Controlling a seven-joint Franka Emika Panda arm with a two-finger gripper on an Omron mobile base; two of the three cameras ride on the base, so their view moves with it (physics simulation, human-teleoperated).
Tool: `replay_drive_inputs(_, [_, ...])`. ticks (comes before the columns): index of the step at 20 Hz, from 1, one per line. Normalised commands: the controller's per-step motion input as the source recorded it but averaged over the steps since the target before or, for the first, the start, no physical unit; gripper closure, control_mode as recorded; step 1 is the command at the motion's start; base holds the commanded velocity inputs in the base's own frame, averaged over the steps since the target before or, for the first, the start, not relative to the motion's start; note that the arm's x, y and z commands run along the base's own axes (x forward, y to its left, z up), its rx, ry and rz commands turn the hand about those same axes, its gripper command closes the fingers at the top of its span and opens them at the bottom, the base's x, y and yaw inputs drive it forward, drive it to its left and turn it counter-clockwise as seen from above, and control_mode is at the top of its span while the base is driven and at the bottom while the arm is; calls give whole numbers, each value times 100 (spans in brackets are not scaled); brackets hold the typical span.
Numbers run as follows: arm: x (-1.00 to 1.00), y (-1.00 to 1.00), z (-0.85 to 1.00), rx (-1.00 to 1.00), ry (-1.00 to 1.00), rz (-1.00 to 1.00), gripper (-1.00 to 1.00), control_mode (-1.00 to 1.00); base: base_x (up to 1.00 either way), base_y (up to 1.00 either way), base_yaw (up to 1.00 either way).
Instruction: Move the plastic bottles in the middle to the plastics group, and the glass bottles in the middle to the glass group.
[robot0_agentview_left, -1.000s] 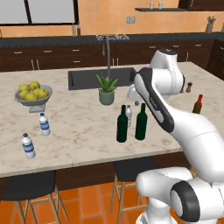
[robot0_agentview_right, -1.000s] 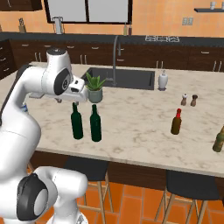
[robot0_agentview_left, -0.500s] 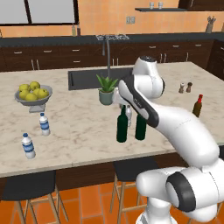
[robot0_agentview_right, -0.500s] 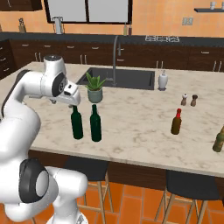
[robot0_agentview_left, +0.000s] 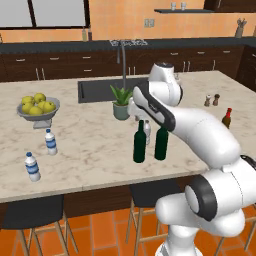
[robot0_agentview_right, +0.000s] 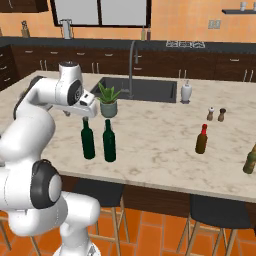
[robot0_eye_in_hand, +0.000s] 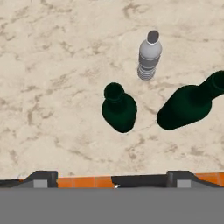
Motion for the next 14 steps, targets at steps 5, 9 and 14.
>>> replay_drive_inputs(5, [18, -17, -21, -2, 0, 1, -100, -100, 0, 0, 0])
replay_drive_inputs(9, [12, -2, -18, -4, -2, 4, -100, -100, 0, 0, 0])
replay_drive_inputs(14, [10, 6, -19, -8, -2, 3, -100, -100, 0, 0, 0])
